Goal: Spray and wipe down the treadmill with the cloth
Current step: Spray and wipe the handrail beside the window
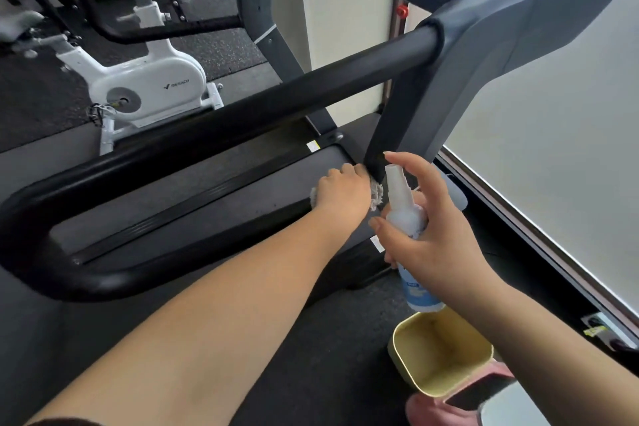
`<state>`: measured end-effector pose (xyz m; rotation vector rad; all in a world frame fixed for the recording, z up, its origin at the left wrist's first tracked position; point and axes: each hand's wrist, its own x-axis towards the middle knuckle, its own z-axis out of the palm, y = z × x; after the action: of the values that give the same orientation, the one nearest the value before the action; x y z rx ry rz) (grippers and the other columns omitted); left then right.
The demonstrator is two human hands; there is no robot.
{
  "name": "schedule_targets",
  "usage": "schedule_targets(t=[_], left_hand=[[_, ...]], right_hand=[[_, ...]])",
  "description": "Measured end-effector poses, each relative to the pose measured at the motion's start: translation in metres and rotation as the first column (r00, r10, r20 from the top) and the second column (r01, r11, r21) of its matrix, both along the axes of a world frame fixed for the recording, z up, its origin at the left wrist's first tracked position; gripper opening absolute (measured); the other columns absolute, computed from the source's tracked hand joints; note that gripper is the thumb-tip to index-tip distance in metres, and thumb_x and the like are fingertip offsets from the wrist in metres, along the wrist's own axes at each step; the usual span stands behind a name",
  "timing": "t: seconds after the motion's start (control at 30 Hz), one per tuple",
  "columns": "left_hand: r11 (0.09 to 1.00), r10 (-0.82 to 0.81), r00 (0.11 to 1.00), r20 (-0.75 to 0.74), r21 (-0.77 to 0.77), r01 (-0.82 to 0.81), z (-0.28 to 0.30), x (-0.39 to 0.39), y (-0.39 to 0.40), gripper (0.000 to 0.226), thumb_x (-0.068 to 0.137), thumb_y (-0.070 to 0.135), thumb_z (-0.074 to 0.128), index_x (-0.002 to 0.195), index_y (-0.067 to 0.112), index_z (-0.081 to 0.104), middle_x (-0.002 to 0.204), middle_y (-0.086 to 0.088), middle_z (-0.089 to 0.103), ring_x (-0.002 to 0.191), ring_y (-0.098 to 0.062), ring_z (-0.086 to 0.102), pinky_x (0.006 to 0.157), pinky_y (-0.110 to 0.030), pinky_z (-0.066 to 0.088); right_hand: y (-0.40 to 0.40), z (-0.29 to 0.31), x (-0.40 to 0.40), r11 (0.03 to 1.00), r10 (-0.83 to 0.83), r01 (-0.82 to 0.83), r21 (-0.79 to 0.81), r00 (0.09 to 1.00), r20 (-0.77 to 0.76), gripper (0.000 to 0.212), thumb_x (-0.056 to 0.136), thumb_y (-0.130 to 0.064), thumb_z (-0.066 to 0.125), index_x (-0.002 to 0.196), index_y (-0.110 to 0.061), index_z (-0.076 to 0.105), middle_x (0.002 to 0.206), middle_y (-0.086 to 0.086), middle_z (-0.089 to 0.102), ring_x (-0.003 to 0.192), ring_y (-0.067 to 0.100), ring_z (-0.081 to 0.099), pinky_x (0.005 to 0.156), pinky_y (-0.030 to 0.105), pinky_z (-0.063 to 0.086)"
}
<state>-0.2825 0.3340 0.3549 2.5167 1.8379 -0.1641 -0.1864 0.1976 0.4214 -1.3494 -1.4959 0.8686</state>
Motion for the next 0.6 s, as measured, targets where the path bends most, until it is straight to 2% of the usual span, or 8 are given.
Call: schedule_targets(t=[0.07, 0.17, 0.23, 0.33, 0.47, 0.6], left_hand=[[0.999, -0.010, 1.000, 0.011, 0.032, 0.010, -0.005, 0.000, 0.001, 0.031, 0.094, 0.020, 0.046, 0.123, 0.010, 0.044, 0.115, -0.011, 0.050, 0.106, -0.033, 0.053, 0.076, -0.041, 0.045], [0.991, -0.097, 0.995, -0.039, 0.087, 0.100, -0.010, -0.023, -0.003, 0.044, 0.089, 0.016, 0.055, 0.129, 0.010, 0.038, 0.117, -0.012, 0.051, 0.102, -0.031, 0.056, 0.067, -0.036, 0.042], [0.991, -0.088, 0.994, -0.062, 0.094, 0.094, -0.008, -0.048, -0.010, 0.049, 0.086, 0.016, 0.059, 0.129, 0.011, 0.036, 0.117, -0.011, 0.052, 0.099, -0.030, 0.057, 0.062, -0.035, 0.037], [0.990, -0.062, 0.990, -0.123, 0.121, 0.077, -0.003, -0.093, -0.028, 0.050, 0.084, 0.014, 0.061, 0.127, 0.014, 0.035, 0.113, -0.008, 0.052, 0.095, -0.027, 0.058, 0.061, -0.034, 0.038], [0.991, -0.022, 0.989, -0.144, 0.124, 0.040, 0.009, -0.150, -0.053, 0.052, 0.085, 0.008, 0.054, 0.132, 0.015, 0.032, 0.114, -0.005, 0.050, 0.095, -0.026, 0.056, 0.063, -0.033, 0.040], [0.996, 0.047, 0.987, -0.156, 0.083, -0.034, 0.021, -0.195, -0.074, 0.065, 0.082, 0.005, 0.056, 0.140, 0.017, 0.028, 0.120, -0.003, 0.048, 0.100, -0.024, 0.053, 0.072, -0.033, 0.045]], right_hand=[[0.000, 0.000, 0.002, 1.000, -0.003, 0.003, 0.005, 1.000, 0.000, 0.073, 0.086, -0.007, 0.071, 0.123, -0.061, 0.039, 0.084, -0.004, 0.063, 0.061, 0.033, 0.063, 0.056, 0.047, 0.057], [-0.001, 0.001, 0.004, 1.000, 0.006, -0.005, 0.005, 1.000, -0.014, 0.070, 0.087, -0.006, 0.071, 0.126, -0.055, 0.040, 0.082, -0.016, 0.065, 0.062, 0.026, 0.065, 0.058, 0.041, 0.060], [0.000, 0.001, 0.003, 1.000, 0.004, -0.004, 0.000, 1.000, -0.001, 0.071, 0.087, -0.008, 0.071, 0.124, -0.059, 0.039, 0.080, -0.004, 0.064, 0.062, 0.030, 0.063, 0.057, 0.043, 0.058], [0.001, 0.003, -0.001, 1.000, -0.015, 0.015, 0.014, 1.000, 0.004, 0.074, 0.086, -0.011, 0.072, 0.120, -0.066, 0.037, 0.078, 0.013, 0.060, 0.064, 0.035, 0.062, 0.059, 0.044, 0.058], [0.000, 0.005, -0.011, 1.000, -0.004, 0.004, 0.013, 1.000, -0.008, 0.077, 0.087, -0.013, 0.072, 0.116, -0.073, 0.034, 0.080, 0.013, 0.061, 0.067, 0.033, 0.064, 0.063, 0.043, 0.059], [-0.002, 0.004, -0.016, 1.000, 0.010, -0.010, 0.008, 1.000, -0.002, 0.076, 0.087, -0.012, 0.071, 0.116, -0.073, 0.035, 0.081, 0.007, 0.062, 0.067, 0.032, 0.064, 0.066, 0.046, 0.059]])
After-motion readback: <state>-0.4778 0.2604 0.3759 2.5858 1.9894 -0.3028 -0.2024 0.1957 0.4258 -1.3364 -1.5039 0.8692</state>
